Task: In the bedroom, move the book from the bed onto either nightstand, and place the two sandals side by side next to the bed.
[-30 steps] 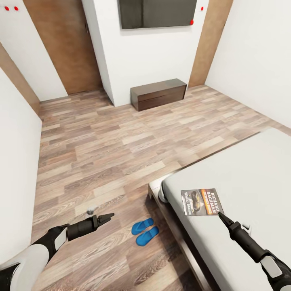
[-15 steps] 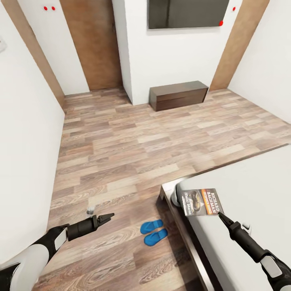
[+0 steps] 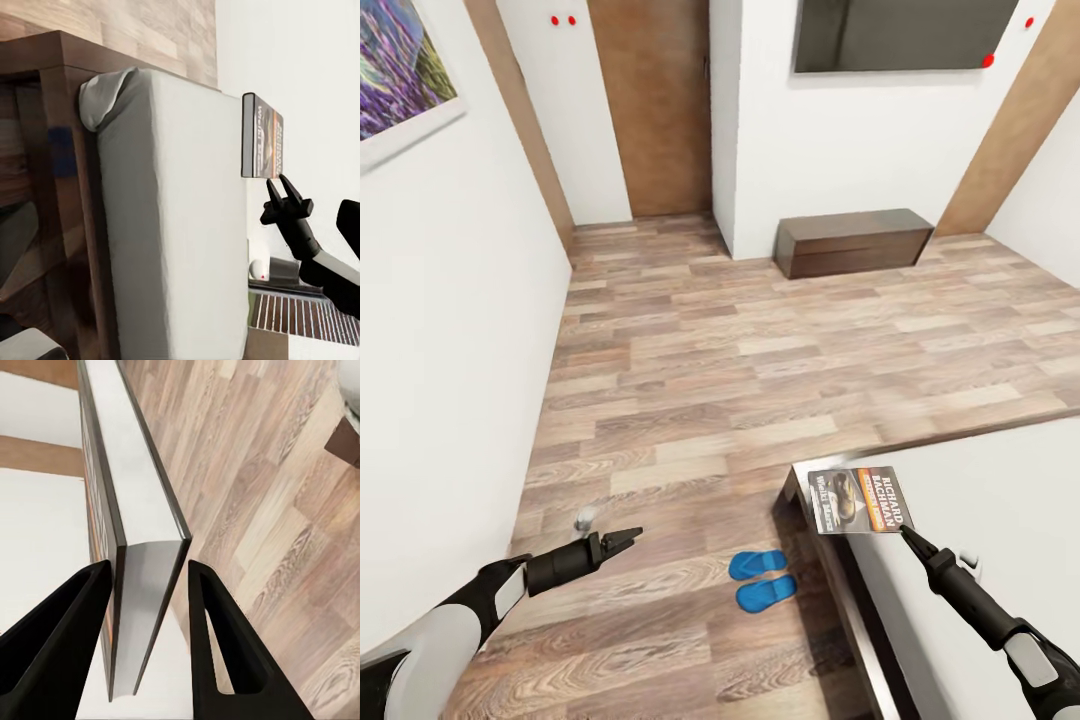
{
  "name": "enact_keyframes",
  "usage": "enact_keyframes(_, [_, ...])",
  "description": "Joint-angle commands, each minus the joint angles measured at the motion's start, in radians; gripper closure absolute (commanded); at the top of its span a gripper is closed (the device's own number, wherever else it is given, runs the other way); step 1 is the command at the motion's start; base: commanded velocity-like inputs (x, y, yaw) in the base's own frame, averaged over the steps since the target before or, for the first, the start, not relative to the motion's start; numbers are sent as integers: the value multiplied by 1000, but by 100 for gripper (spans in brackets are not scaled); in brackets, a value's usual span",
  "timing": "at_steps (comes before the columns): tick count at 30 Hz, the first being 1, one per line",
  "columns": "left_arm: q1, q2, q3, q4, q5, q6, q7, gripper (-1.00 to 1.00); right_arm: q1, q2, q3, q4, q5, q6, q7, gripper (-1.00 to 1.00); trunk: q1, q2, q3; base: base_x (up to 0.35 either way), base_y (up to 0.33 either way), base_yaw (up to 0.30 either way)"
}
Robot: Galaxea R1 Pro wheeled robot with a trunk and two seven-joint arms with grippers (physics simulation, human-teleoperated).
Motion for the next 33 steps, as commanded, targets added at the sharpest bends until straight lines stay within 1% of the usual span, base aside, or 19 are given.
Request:
enact_keyframes(1, [-1, 0, -2, 0, 4, 10, -3, -100, 0, 0, -3, 0, -6, 10, 2, 100, 0, -1, -1, 0, 0, 294])
enact_keyframes(33, [-1, 0, -3, 0, 4, 10, -3, -100, 0, 0, -3, 0, -6, 10, 2, 100, 0, -1, -1, 0, 0, 289])
